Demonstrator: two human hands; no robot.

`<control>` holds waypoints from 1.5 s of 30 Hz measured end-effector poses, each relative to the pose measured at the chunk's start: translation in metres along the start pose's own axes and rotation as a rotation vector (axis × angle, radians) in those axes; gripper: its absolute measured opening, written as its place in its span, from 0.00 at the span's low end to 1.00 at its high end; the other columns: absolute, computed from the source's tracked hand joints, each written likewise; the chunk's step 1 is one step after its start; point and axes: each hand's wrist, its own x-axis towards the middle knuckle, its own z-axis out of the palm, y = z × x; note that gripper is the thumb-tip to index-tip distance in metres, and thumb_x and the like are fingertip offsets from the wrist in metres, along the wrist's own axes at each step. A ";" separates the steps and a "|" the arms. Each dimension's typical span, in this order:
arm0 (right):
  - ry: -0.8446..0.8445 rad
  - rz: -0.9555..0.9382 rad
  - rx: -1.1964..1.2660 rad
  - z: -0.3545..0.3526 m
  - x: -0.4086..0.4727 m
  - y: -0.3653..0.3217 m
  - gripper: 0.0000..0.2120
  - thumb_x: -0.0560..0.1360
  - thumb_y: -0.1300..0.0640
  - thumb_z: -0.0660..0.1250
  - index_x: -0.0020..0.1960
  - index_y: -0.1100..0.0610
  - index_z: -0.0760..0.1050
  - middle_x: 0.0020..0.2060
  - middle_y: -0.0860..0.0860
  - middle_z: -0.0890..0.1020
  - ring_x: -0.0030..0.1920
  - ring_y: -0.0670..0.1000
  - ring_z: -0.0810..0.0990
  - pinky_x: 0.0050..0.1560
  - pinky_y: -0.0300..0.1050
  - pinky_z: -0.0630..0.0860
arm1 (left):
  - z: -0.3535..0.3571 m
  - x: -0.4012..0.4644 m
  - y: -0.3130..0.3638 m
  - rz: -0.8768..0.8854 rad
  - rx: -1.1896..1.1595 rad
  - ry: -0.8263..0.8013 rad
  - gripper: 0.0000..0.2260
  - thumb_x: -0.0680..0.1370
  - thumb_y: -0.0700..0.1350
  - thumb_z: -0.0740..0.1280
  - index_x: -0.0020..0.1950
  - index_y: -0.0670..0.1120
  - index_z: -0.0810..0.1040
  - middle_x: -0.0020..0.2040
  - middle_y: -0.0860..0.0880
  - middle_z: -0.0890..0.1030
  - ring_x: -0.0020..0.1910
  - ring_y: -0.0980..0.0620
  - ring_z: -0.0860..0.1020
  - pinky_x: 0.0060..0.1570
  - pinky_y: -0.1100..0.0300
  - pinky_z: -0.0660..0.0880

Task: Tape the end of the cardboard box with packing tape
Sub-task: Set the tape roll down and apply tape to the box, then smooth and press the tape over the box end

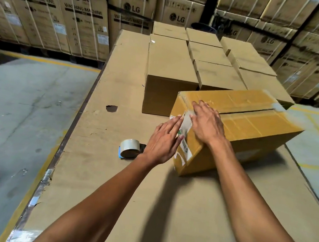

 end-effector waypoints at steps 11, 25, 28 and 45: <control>-0.180 -0.059 0.113 -0.001 -0.017 0.032 0.27 0.87 0.47 0.48 0.86 0.46 0.54 0.84 0.41 0.57 0.86 0.48 0.52 0.84 0.63 0.49 | 0.053 0.006 0.037 -0.195 -0.318 -0.033 0.31 0.91 0.58 0.49 0.90 0.47 0.42 0.90 0.50 0.46 0.89 0.56 0.46 0.86 0.56 0.50; -0.161 0.014 0.110 0.005 -0.015 0.013 0.28 0.86 0.46 0.47 0.86 0.48 0.53 0.85 0.43 0.55 0.86 0.50 0.50 0.85 0.63 0.46 | 0.044 0.028 0.034 -0.297 -0.440 0.161 0.27 0.91 0.52 0.51 0.90 0.46 0.53 0.89 0.49 0.57 0.88 0.55 0.55 0.86 0.56 0.55; -0.156 -0.009 0.097 0.007 -0.014 0.008 0.29 0.86 0.45 0.45 0.86 0.47 0.53 0.85 0.43 0.53 0.86 0.50 0.48 0.84 0.65 0.44 | 0.047 0.034 0.037 -0.317 -0.529 0.192 0.27 0.89 0.49 0.52 0.89 0.46 0.56 0.88 0.48 0.61 0.87 0.52 0.60 0.85 0.52 0.61; -0.175 0.365 0.159 0.010 0.017 0.008 0.49 0.77 0.21 0.44 0.87 0.50 0.43 0.86 0.53 0.45 0.86 0.57 0.42 0.83 0.66 0.42 | 0.025 0.080 0.031 -0.911 -1.041 0.229 0.35 0.84 0.66 0.65 0.87 0.54 0.60 0.84 0.43 0.69 0.80 0.39 0.71 0.76 0.43 0.70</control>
